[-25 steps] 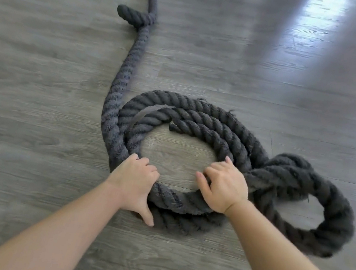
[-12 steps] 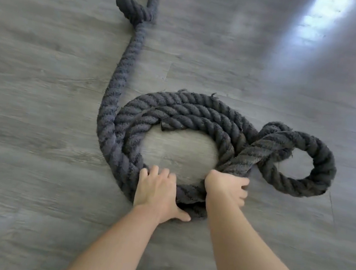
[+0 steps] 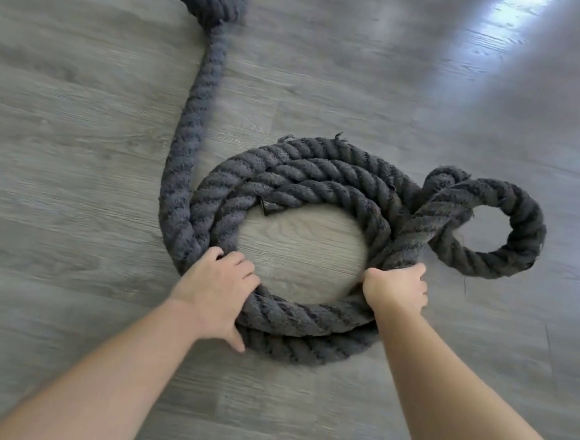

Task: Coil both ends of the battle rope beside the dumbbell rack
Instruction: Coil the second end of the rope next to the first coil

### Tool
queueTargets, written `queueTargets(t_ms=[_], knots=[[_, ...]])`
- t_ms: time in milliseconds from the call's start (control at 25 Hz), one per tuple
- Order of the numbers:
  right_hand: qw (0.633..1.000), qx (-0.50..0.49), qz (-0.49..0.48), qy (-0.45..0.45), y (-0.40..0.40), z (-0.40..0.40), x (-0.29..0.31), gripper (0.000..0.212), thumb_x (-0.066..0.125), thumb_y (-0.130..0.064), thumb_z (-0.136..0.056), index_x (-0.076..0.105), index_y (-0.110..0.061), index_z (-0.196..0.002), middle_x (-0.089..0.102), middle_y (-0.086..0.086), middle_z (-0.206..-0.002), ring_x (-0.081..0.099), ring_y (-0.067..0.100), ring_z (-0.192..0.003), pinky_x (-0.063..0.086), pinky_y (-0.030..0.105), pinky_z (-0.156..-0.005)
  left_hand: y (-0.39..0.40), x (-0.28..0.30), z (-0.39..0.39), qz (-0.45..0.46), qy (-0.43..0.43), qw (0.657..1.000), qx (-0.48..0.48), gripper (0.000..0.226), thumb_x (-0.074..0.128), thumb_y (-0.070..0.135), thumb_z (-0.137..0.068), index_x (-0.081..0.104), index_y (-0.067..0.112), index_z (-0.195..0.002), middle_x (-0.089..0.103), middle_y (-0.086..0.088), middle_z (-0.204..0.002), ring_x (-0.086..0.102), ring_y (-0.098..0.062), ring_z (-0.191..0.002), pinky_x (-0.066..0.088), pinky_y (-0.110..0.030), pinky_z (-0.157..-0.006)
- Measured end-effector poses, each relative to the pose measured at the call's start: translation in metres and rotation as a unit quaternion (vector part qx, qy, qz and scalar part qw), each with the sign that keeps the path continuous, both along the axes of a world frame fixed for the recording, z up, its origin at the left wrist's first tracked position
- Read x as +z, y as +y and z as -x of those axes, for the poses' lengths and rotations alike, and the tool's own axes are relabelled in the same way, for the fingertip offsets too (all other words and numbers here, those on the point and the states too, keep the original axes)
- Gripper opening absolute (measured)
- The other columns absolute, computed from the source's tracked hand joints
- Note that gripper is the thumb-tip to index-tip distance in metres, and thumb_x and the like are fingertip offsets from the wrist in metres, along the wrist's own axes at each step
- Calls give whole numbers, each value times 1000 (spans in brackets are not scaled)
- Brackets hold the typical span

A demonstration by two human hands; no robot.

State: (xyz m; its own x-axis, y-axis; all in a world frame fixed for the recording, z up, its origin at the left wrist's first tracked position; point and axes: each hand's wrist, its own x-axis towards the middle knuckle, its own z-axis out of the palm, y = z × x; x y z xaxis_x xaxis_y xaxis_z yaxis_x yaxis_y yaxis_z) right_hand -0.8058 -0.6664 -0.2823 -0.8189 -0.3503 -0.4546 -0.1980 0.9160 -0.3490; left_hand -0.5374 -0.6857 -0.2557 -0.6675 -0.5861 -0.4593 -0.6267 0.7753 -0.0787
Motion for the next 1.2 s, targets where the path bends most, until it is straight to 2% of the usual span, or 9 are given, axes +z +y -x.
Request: queueTargets(t_ms=[160, 440, 640, 840, 920, 1000, 1120, 1200], knots=[[998, 55, -17, -1, -26, 22, -3, 86, 73, -25, -75, 25, -15, -147, 40, 17, -144, 36, 40, -134, 41, 57, -105, 0, -6, 18, -4, 32, 999, 37, 98, 56, 91, -58, 53, 16, -122, 52, 0, -119, 44, -23, -110, 32, -45, -94], [981, 192, -35, 2, -96, 60, 6, 86, 78, -25, -73, 28, -13, -142, 42, 16, -140, 37, 38, -131, 44, 54, -100, -7, -3, 74, -36, 28, 988, 150, 94, 59, 86, -66, 46, 12, -124, 46, -6, -120, 39, -27, -111, 28, -48, -92], [950, 307, -53, -4, -154, 96, 11, 86, 79, -27, -74, 28, -15, -142, 42, 13, -139, 40, 37, -127, 47, 53, -97, -12, 1, 131, -60, 35, 962, 265, 88, 59, 84, -68, 45, 15, -122, 43, -3, -120, 38, -26, -114, 28, -47, -93], [900, 433, -55, 9, -245, 123, 27, 84, 80, -33, -72, 31, -18, -139, 47, 12, -135, 44, 37, -124, 46, 53, -99, -49, 4, 203, -62, 39, 924, 376, 88, 57, 86, -67, 46, 18, -122, 46, -1, -120, 39, -26, -115, 31, -48, -94], [872, 478, -80, 61, -269, 124, 33, 86, 78, -37, -76, 28, -18, -143, 44, 12, -138, 44, 40, -126, 44, 54, -99, -58, 2, 226, -44, 47, 910, 410, 89, 57, 87, -65, 48, 18, -120, 48, -1, -119, 42, -25, -114, 33, -47, -93], [863, 483, -88, 122, -272, 113, 29, 88, 73, -35, -83, 18, -14, -150, 33, 16, -148, 42, 46, -127, 44, 58, -97, -62, -1, 236, -36, 50, 902, 427, 90, 57, 88, -64, 49, 18, -120, 49, 0, -119, 42, -24, -114, 33, -45, -92], [886, 430, -90, 147, -245, 93, 17, 103, 68, -30, -89, -9, -15, -157, 5, 26, -159, 36, 55, -131, 41, 65, -99, -63, 2, 237, -43, 52, 907, 415, 94, 50, 92, -64, 48, 19, -123, 48, 1, -122, 40, -24, -117, 33, -44, -96], [903, 405, -79, 118, -229, 93, 12, 106, 66, -25, -90, -17, -17, -156, -2, 29, -159, 30, 57, -134, 40, 66, -101, -69, 10, 228, -82, 69, 918, 381, 102, 42, 97, -61, 48, 18, -126, 47, 0, -126, 38, -24, -119, 30, -45, -100]])
